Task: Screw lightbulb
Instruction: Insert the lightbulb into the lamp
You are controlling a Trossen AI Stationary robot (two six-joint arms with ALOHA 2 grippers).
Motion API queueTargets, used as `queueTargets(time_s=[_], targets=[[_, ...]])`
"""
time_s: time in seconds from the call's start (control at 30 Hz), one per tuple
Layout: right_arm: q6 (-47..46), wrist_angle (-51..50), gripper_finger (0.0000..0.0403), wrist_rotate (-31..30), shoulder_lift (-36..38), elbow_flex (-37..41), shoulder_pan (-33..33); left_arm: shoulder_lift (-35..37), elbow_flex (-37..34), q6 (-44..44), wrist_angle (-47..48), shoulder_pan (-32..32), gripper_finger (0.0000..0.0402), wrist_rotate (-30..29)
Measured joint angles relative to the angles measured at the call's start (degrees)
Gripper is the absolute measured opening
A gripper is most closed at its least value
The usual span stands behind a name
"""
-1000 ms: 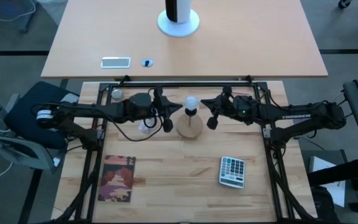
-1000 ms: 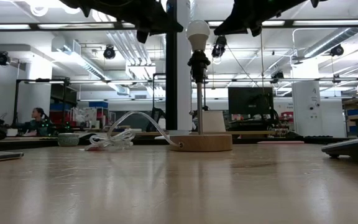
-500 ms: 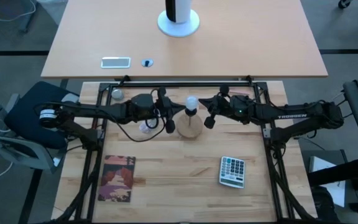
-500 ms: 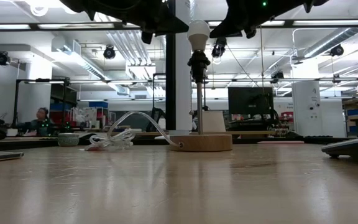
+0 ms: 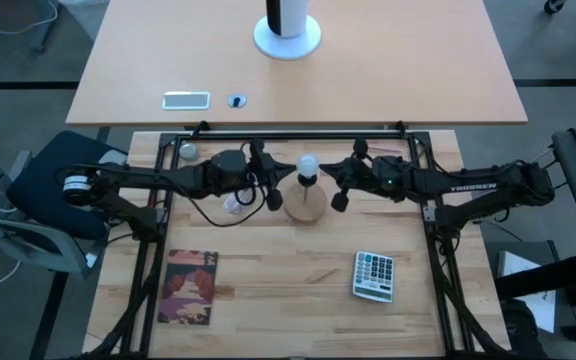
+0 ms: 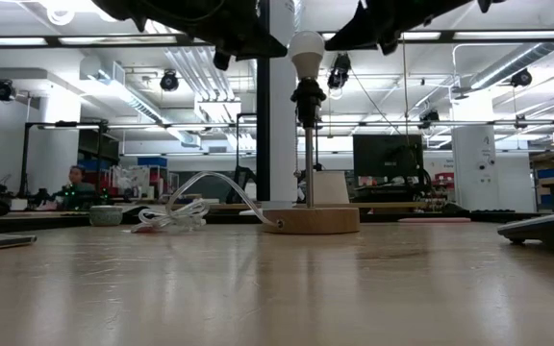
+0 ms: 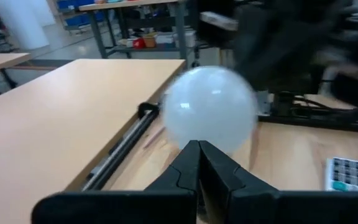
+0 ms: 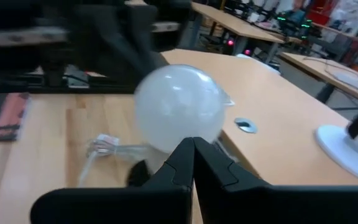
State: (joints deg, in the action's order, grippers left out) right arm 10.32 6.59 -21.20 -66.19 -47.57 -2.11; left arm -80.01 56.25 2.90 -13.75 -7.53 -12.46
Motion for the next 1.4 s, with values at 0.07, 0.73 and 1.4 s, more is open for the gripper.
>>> queueTargets(time_s=[0.07,0.73,1.4], targets=[[-1.01,-0.19,0.0000,0.92,0.14,0.00,0.20,0.00,0.00,0.00,0.00,-0.15,0.0000,-0.91],[-1.25,-3.24,0.0000,-4.95,0.84,0.00,-0.91,1.64,0.00,-1.36,2.40,0.04,0.0000,5.23],[-1.62,0.30,0.0000,0.67,-0.31,0.00,-0.67,1.31,-0.02,-0.76,1.30,-0.26,0.0000,-0.54]])
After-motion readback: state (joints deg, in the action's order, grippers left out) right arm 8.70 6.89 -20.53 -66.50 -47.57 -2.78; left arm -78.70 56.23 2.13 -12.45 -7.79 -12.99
